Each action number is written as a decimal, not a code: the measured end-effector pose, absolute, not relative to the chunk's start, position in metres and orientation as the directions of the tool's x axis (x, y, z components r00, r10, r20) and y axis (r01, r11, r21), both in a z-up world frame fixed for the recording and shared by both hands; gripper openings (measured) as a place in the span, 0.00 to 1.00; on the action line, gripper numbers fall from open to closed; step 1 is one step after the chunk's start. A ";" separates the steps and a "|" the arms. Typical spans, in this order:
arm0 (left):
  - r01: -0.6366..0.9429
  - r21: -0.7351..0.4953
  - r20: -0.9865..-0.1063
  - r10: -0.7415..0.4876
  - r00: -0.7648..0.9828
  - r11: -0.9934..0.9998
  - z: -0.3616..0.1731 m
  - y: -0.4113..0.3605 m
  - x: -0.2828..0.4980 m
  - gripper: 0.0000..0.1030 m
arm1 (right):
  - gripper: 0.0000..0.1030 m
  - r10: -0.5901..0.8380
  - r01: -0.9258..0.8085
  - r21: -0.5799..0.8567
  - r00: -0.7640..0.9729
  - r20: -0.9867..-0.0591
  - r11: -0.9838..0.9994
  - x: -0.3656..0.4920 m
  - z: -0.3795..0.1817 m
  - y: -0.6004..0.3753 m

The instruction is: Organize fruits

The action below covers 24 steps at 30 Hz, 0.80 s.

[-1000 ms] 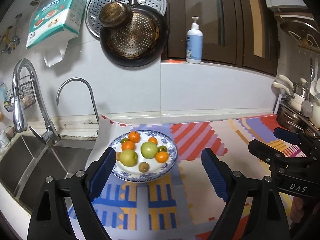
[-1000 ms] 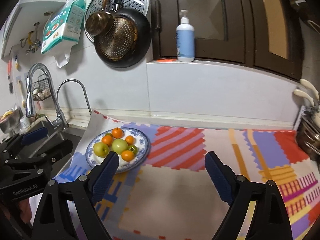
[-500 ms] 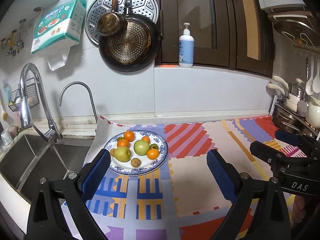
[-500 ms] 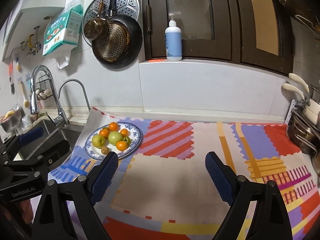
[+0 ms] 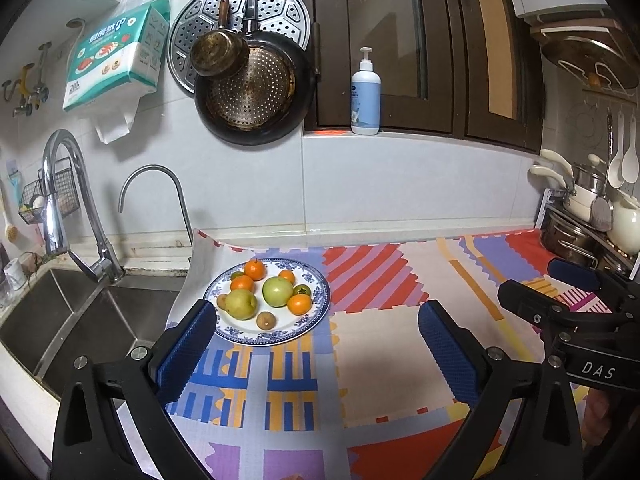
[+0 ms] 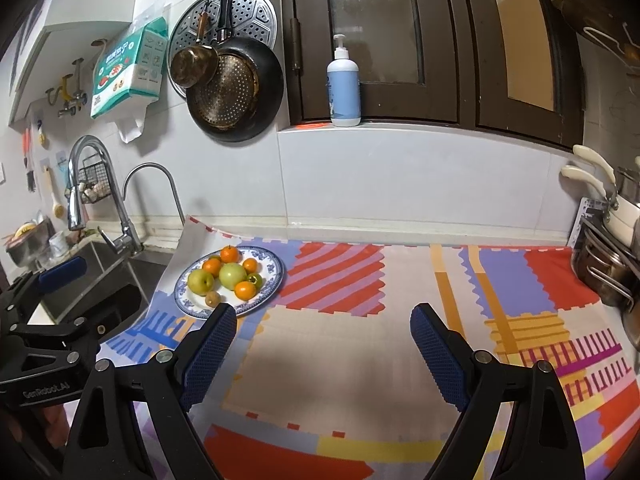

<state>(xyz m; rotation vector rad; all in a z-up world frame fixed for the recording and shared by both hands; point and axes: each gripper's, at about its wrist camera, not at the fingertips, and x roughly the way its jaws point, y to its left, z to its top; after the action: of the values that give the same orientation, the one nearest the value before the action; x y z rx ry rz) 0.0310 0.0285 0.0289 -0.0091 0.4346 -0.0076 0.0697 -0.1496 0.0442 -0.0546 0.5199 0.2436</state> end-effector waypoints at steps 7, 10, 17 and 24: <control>0.000 -0.008 -0.422 -0.004 0.907 1.000 0.029 0.028 0.030 1.00 | 0.87 0.218 -0.245 0.011 0.839 -0.499 0.969 0.069 0.043 -0.151; 0.003 -0.008 -0.423 -0.006 0.906 1.000 0.028 0.028 0.030 1.00 | 0.87 0.217 -0.244 0.011 0.838 -0.500 0.970 0.068 0.043 -0.151; 0.005 -0.013 -0.434 -0.010 0.901 1.000 0.026 0.028 0.029 1.00 | 0.87 0.216 -0.245 0.009 0.835 -0.506 0.969 0.067 0.042 -0.151; 0.006 -0.015 -0.445 -0.012 0.896 1.000 0.024 0.027 0.031 1.00 | 0.87 0.214 -0.245 0.007 0.833 -0.510 0.969 0.067 0.041 -0.152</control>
<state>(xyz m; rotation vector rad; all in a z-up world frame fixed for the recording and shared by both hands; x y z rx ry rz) 0.0315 0.0273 0.0238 -0.0128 0.4609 -0.0096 0.0669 -0.1515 0.0408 -0.0595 0.5339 0.2437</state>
